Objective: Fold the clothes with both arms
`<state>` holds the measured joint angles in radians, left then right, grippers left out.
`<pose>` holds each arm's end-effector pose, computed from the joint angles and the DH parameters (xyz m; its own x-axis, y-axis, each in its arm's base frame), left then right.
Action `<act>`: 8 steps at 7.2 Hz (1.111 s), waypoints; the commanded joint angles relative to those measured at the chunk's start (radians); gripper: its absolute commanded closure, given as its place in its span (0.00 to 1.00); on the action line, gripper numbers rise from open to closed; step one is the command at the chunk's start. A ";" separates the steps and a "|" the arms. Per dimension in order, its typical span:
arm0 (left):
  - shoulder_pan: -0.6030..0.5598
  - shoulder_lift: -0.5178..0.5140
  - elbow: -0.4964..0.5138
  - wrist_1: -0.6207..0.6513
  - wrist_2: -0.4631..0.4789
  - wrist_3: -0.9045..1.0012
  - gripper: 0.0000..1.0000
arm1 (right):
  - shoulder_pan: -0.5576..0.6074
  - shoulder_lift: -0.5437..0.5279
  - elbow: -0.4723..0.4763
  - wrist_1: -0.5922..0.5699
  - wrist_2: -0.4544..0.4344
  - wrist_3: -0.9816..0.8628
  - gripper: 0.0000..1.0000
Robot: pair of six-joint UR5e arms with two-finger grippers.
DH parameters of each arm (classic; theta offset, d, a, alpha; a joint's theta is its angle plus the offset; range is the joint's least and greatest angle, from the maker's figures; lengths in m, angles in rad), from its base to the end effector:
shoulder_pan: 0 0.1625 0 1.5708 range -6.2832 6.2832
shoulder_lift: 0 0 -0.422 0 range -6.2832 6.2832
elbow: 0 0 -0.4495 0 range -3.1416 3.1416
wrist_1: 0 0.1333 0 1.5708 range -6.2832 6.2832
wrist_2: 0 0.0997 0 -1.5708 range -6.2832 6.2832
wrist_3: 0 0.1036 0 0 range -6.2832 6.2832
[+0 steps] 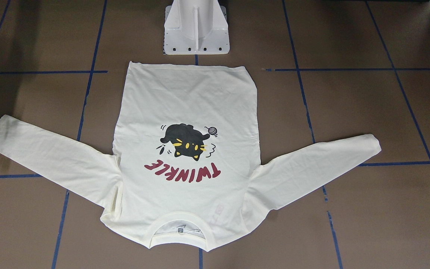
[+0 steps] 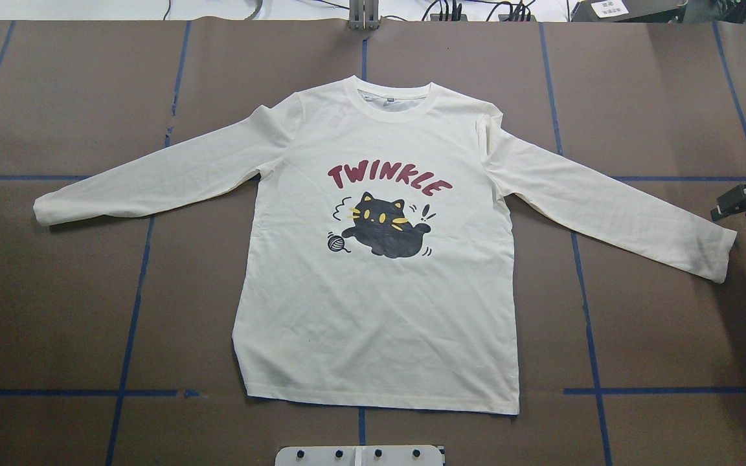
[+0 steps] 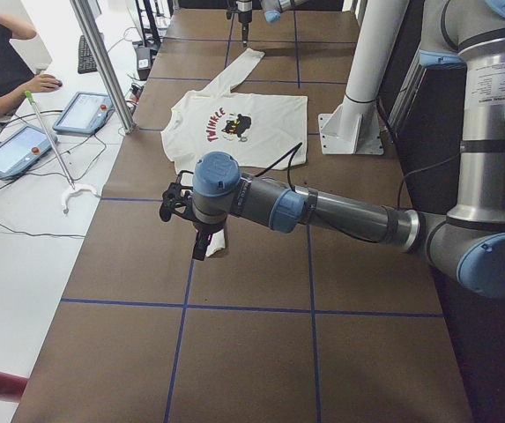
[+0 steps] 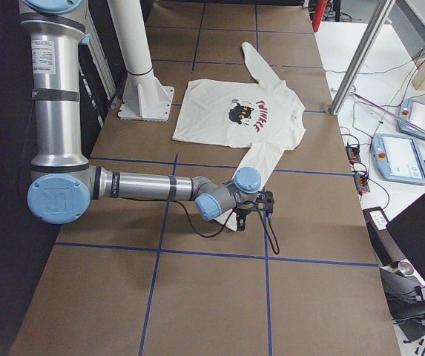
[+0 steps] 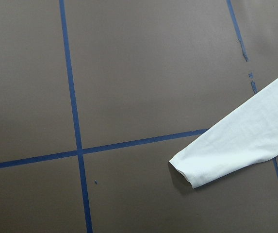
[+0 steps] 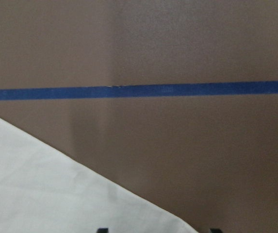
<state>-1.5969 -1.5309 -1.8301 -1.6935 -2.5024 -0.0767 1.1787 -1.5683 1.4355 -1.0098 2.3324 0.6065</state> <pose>-0.0641 -0.5351 0.5111 0.5997 0.1807 -0.7795 0.0707 0.9584 0.2766 -0.1601 -0.5489 0.6708 0.6577 0.0344 0.7525 -0.0332 0.9993 -0.0167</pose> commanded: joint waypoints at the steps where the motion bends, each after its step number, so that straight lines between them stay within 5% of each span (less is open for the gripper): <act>1: 0.000 0.000 0.002 0.000 -0.009 0.000 0.00 | -0.014 0.008 -0.036 0.005 -0.011 -0.002 0.29; 3: 0.000 0.000 0.002 0.000 -0.009 -0.001 0.00 | -0.017 -0.001 -0.050 0.008 -0.008 -0.008 0.31; 4: 0.000 -0.002 0.000 0.000 -0.009 0.000 0.00 | -0.017 -0.001 -0.052 0.007 -0.010 -0.007 0.49; 5: 0.000 -0.002 -0.001 0.000 -0.009 0.000 0.00 | -0.019 -0.001 -0.055 0.008 -0.008 -0.004 0.89; 6: 0.000 -0.003 -0.001 0.000 -0.009 -0.001 0.00 | -0.021 -0.004 -0.064 0.008 -0.010 -0.007 1.00; 8: 0.000 -0.003 -0.002 -0.002 -0.009 -0.001 0.00 | -0.021 -0.001 -0.058 0.008 -0.004 -0.007 1.00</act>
<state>-1.5969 -1.5337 -1.8321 -1.6945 -2.5118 -0.0781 1.1586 -1.5711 1.3729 -1.0017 2.3254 0.5994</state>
